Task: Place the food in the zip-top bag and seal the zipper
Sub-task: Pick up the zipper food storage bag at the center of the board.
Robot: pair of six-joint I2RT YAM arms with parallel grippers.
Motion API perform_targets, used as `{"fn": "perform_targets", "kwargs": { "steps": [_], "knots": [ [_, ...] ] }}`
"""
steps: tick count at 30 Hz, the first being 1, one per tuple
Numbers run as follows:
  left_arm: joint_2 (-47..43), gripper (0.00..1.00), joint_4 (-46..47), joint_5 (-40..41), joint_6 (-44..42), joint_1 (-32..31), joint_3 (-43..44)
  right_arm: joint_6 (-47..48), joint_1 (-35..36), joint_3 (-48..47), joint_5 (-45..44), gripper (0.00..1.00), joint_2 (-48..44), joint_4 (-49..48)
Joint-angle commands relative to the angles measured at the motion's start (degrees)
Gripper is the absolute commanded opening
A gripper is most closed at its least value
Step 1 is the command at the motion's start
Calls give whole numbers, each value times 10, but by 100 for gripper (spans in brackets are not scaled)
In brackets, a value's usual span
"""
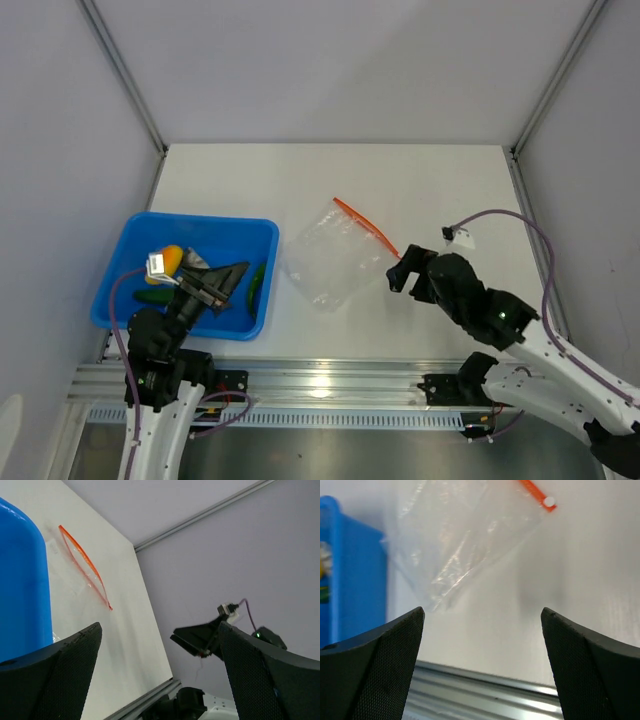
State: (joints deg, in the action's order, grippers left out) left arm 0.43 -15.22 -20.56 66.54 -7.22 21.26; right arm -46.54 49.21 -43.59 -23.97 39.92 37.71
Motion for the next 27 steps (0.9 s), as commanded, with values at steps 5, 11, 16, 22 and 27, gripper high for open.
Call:
{"fn": "perform_targets", "kwargs": {
  "steps": [5, 11, 16, 22, 27],
  "knots": [
    [-117, 99, -91, -37, -53, -1, 32, 154, -215, -42, 194, 99, 172, -157],
    [-134, 99, -137, -52, -48, -11, 28, 210, -352, -135, 420, 99, 379, -262],
    [-126, 100, -158, -57, -103, -20, 49, 254, -372, -271, 526, 99, 547, -280],
    [-114, 92, -218, -28, -149, -31, 66, 277, -378, -369, 596, 89, 709, -294],
    [-98, 90, -277, 12, -202, -38, 90, 289, -375, -380, 656, 79, 778, -321]
  ]
}}
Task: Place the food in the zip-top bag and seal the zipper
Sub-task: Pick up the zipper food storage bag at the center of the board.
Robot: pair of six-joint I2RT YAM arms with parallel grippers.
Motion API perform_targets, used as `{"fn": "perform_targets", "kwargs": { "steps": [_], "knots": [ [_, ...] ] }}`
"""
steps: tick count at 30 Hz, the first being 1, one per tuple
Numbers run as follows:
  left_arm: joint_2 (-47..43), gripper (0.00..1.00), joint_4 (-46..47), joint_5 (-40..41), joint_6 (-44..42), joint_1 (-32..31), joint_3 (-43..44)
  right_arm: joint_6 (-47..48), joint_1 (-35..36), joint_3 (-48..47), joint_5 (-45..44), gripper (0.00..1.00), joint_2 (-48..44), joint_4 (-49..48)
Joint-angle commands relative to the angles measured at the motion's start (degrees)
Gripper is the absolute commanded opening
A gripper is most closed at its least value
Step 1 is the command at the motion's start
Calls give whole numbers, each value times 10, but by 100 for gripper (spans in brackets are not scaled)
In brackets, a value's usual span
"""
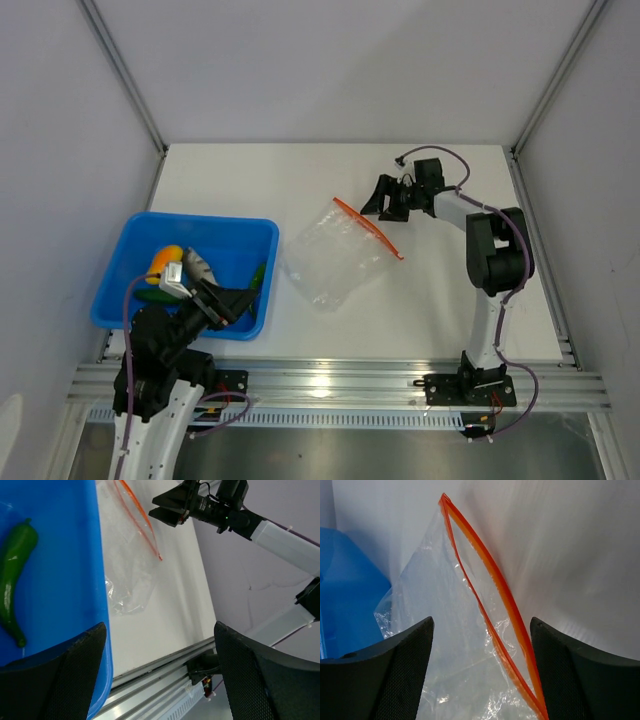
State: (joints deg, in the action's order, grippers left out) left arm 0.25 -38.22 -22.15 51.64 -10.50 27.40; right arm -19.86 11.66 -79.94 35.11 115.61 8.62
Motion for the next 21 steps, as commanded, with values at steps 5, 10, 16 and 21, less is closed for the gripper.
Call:
{"fn": "perform_targets", "kwargs": {
  "steps": [5, 10, 16, 21],
  "knots": [
    [-82, 84, -84, 50, -83, -13, 49, 32, 15, -7, 108, 70, 47, -55],
    [-67, 81, -88, 47, -86, -15, 60, 55, 54, 14, 108, 53, 30, -52],
    [-34, 74, -99, 41, -85, -15, 79, 49, 87, 42, 131, 29, 21, -70],
    [14, 69, -123, 25, -91, -15, 101, 48, 107, 65, 120, 0, 3, -72]
  ]
}}
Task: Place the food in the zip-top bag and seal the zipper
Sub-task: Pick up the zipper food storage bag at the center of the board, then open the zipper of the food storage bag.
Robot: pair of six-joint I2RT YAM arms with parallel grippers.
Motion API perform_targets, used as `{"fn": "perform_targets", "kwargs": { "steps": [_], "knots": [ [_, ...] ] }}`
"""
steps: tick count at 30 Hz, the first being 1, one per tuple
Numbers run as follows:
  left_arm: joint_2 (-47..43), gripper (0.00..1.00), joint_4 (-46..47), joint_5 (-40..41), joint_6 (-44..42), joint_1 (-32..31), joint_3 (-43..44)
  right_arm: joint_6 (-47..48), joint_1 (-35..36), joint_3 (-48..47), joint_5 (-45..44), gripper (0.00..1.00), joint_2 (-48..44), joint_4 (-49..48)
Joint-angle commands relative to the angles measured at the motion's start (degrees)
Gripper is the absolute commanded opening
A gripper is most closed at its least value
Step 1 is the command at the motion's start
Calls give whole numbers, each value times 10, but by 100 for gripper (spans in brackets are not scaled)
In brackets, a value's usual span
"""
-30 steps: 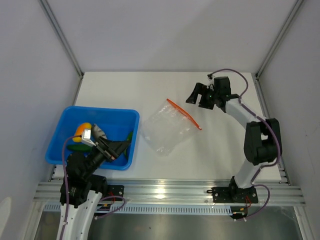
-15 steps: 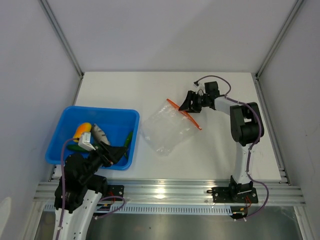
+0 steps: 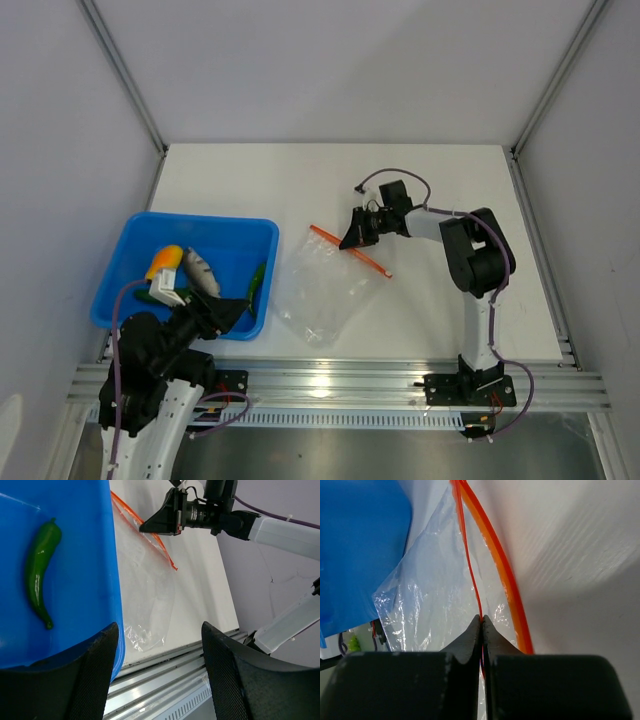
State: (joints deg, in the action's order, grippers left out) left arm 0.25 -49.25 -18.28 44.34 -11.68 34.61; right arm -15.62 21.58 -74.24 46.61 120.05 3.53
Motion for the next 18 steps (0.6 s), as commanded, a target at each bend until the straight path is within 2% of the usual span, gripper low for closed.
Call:
{"fn": "perform_targets", "kwargs": {
  "steps": [1, 5, 8, 13, 18],
  "knots": [
    [18, 69, -15, -16, -19, -4, 40, 5, 12, 12, -5, 0, -50, -18],
    [36, 67, -10, -12, -21, -4, 62, 10, 47, 35, -76, 0, -131, 15],
    [65, 62, -10, -16, -23, -4, 84, 21, 78, 37, -130, 0, -215, 47],
    [126, 57, -9, -60, -18, -4, 107, 43, 171, 43, -235, 0, -341, 98],
    [161, 56, 13, -91, -8, -4, 119, 60, 267, 56, -299, 0, -388, 123]
  ]
}}
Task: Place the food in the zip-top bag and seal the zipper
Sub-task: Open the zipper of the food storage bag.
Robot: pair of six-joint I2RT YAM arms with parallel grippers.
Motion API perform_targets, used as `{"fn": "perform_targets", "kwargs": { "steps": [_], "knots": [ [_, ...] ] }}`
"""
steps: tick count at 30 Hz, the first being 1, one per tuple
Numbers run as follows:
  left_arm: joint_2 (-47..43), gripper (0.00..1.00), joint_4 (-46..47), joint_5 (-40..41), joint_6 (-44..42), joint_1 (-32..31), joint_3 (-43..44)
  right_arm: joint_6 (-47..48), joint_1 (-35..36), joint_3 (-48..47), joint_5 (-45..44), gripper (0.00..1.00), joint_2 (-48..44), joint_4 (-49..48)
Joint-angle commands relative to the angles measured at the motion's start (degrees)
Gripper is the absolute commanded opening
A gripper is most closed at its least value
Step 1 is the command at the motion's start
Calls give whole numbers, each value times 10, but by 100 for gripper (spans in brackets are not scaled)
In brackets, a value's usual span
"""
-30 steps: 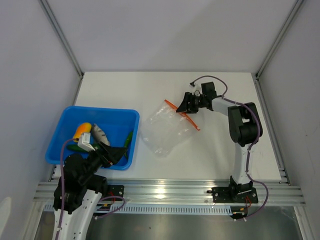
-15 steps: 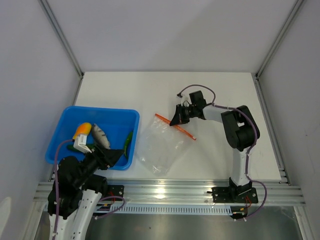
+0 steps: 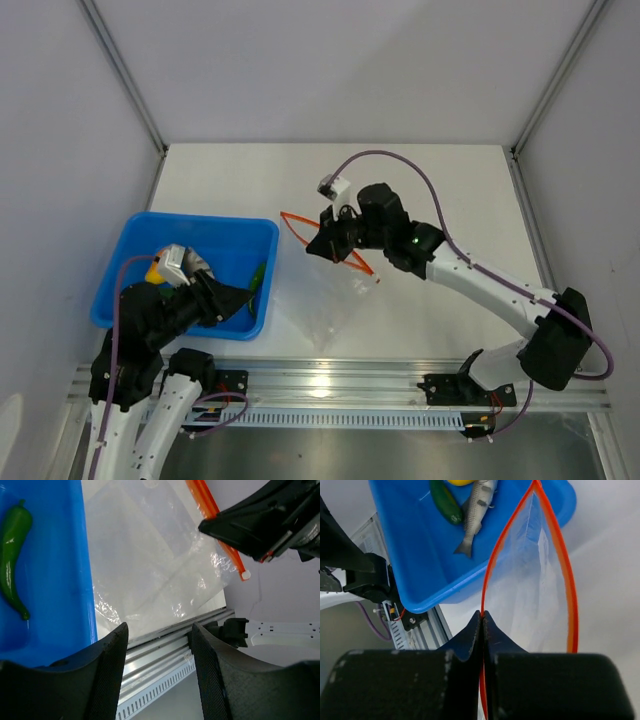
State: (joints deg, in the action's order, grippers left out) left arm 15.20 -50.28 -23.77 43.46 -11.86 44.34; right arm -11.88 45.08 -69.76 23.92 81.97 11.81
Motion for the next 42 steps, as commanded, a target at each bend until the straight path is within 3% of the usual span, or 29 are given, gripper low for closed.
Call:
{"fn": "perform_targets", "kwargs": {
  "steps": [1, 7, 13, 24, 39, 42],
  "knots": [
    [15, 56, 26, -45, 3, -3, 26, 29, 72, 16, -105, 0, -13, 45],
    [37, 56, 34, -59, 6, -3, 34, 20, 212, 35, -239, 0, 4, 37],
    [55, 57, 44, -76, 11, -4, 15, -4, 296, 23, -344, 0, 30, 26],
    [43, 57, 36, -74, 4, -10, -24, -37, 340, -37, -454, 0, 52, 57],
    [98, 56, 109, -52, 34, -40, -66, -31, 397, -63, -476, 0, 51, 52],
    [114, 49, 125, -46, 36, -61, -72, -33, 402, -69, -484, 0, 53, 57]
  ]
}}
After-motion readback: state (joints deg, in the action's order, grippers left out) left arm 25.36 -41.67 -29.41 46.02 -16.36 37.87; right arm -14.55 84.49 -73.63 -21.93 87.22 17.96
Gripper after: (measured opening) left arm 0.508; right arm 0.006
